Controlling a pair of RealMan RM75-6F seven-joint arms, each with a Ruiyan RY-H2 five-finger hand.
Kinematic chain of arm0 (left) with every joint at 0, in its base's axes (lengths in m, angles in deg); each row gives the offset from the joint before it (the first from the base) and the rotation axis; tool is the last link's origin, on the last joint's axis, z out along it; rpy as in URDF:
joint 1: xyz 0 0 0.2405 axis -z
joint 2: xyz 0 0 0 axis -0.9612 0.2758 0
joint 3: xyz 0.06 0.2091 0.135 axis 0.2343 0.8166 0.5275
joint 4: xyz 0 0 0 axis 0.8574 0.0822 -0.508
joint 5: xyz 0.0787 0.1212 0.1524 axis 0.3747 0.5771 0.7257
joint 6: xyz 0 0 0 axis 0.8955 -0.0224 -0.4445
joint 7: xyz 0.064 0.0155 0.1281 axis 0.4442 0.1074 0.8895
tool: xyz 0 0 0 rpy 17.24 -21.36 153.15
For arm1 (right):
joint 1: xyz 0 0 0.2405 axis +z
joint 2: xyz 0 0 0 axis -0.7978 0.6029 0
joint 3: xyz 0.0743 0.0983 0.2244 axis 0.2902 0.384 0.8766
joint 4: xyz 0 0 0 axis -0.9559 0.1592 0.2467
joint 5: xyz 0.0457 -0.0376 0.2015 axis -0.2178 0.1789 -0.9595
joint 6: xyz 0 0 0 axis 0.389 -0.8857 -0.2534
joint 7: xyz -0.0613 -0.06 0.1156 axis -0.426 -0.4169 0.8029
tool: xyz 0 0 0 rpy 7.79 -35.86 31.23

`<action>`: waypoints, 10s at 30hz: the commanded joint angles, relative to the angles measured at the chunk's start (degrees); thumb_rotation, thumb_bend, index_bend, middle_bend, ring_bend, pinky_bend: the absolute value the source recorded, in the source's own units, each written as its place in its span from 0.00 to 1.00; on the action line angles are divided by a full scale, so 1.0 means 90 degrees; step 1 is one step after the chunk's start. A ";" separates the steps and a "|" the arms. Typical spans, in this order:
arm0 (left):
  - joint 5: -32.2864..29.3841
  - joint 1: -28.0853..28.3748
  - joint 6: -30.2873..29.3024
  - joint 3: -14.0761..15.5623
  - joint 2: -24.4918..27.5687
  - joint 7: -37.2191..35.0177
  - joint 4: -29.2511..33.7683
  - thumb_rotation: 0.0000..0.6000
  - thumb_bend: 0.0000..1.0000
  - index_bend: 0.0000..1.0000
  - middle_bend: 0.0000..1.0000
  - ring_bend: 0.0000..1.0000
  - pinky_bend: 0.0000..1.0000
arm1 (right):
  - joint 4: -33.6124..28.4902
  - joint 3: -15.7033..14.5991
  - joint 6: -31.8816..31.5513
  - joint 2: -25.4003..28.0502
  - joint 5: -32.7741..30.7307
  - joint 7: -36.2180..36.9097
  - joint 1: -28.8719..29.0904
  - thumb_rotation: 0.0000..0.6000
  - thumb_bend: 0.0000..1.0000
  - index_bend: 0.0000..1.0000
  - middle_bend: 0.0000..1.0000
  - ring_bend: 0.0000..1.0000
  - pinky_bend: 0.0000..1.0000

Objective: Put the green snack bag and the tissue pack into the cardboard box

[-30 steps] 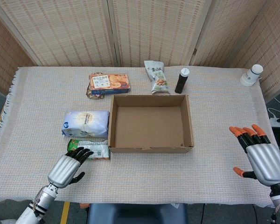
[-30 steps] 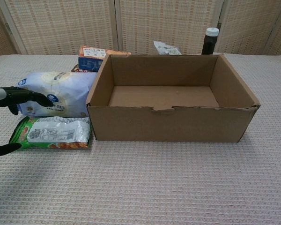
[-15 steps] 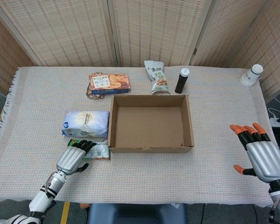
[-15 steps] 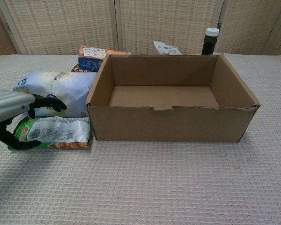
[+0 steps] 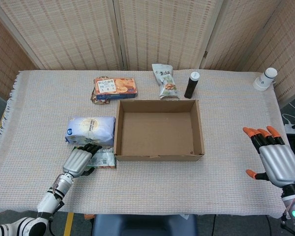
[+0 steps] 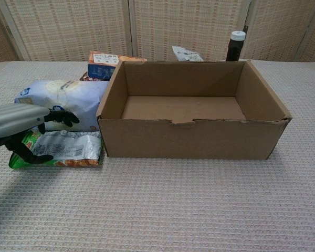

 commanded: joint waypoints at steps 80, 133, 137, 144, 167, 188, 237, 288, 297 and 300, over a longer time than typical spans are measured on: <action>-0.1145 0.3055 -0.0902 -0.1541 -0.0331 0.2330 0.1092 1.00 0.47 0.78 0.83 0.72 0.81 | -0.0001 0.0007 -0.0118 0.0353 0.0190 0.0548 -0.0059 1.00 0.06 0.09 0.11 0.00 0.00; -0.3316 0.3043 0.0400 -0.0148 0.1478 0.1918 0.0549 1.00 0.19 0.00 0.00 0.00 0.11 | -0.0001 0.0051 0.0068 0.0051 -0.0470 -0.0015 0.0217 1.00 0.07 0.09 0.11 0.00 0.00; -0.3522 0.3125 0.0429 -0.0111 0.1631 0.1884 0.0694 1.00 0.19 0.00 0.00 0.00 0.11 | -0.0001 0.0052 0.0023 0.0014 -0.0444 -0.0050 0.0215 1.00 0.07 0.09 0.11 0.00 0.00; -0.4637 0.3487 0.0676 0.0031 0.1729 0.1946 0.0840 1.00 0.19 0.00 0.00 0.00 0.11 | -0.0001 0.0033 0.0036 -0.0019 -0.0456 -0.0099 0.0226 1.00 0.07 0.09 0.11 0.00 0.00; -0.6019 0.4147 0.0949 0.0767 0.0907 0.2296 -0.0528 1.00 0.18 0.00 0.00 0.00 0.11 | -0.0001 0.0079 0.0128 -0.0038 -0.0857 -0.0236 0.0380 1.00 0.07 0.09 0.11 0.00 0.00; -0.5417 0.3920 0.0698 0.0835 0.0732 0.1853 -0.0861 1.00 0.33 0.46 0.59 0.53 0.68 | -0.0001 0.0072 0.0177 0.0054 -0.0885 -0.0171 0.0419 1.00 0.07 0.09 0.11 0.00 0.00; -0.6710 0.7388 -0.0581 -0.0901 0.0088 0.3277 0.0285 1.00 0.28 0.36 0.50 0.46 0.60 | -0.0001 0.0059 0.0127 0.0352 -0.0717 0.0244 0.0277 1.00 0.07 0.09 0.11 0.00 0.00; 0.0067 -0.0672 -0.4281 0.1711 0.2179 -0.2245 0.0923 1.00 0.24 0.03 0.10 0.02 0.16 | -0.0001 -0.0078 -0.0001 -0.0162 -0.0077 -0.0182 0.0165 1.00 0.07 0.09 0.11 0.00 0.00; 0.0459 -0.0946 -0.3855 0.1578 0.2404 -0.2282 0.0822 1.00 0.24 0.03 0.10 0.02 0.16 | -0.0001 -0.0118 0.0094 -0.0342 -0.0166 -0.0433 0.0239 1.00 0.07 0.09 0.11 0.00 0.00; 0.0439 -0.0996 -0.3620 0.1488 0.2500 -0.2433 0.0807 1.00 0.24 0.03 0.10 0.02 0.16 | -0.0001 -0.0101 0.0047 -0.0374 -0.0215 -0.0478 0.0246 1.00 0.07 0.09 0.11 0.00 0.00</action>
